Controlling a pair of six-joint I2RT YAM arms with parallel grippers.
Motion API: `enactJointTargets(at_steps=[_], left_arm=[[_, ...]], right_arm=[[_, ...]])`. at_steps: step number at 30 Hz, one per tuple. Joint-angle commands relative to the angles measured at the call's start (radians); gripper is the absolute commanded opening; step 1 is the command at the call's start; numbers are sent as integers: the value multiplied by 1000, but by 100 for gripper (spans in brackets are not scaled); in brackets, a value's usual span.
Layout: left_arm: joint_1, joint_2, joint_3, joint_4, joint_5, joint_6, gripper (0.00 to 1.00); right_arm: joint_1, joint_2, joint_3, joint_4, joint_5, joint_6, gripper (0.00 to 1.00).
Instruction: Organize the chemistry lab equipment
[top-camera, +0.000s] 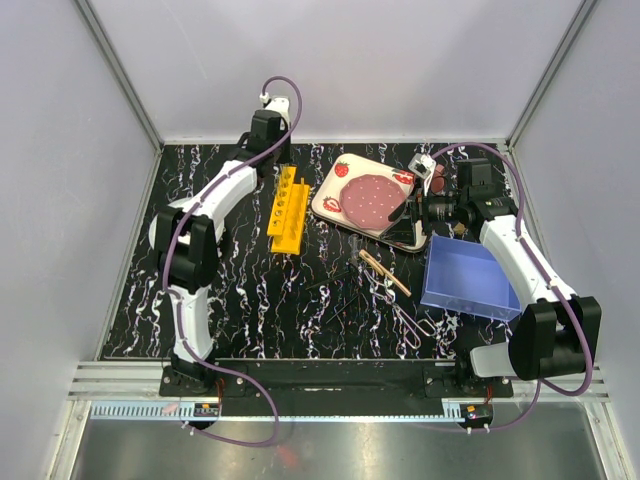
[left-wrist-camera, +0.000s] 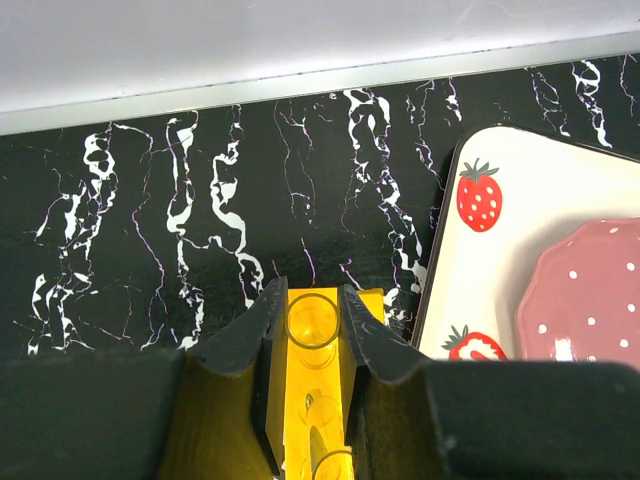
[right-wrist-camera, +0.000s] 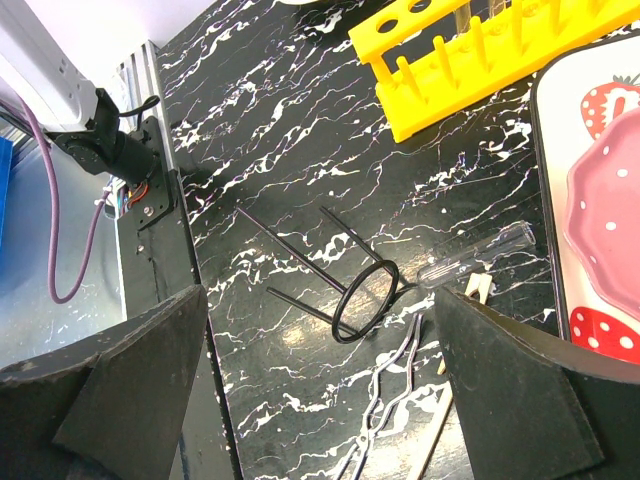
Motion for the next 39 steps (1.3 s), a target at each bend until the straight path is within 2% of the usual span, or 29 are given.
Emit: enactJointTargets(at_steps=[1,14,28,34,39], left_arm=[[9,-77,-25,62,-16,-31,18],[9,-85,-50,74,-12,-20,20],[11,-119,-62,76,-33,-15,50],[9,-142,-44,59,-56,-17,56],[12,-178,-27,42,-51,-11,66]], right_arm=[[-4,1,1,15,-26,-16,100],[-6,2,1,15,-28,-13,100],[-4,8,1,15,-26,-13,100],[-6,10,0,12,-18,-19,100],[-6,14,-2,6,-3,-31,100]])
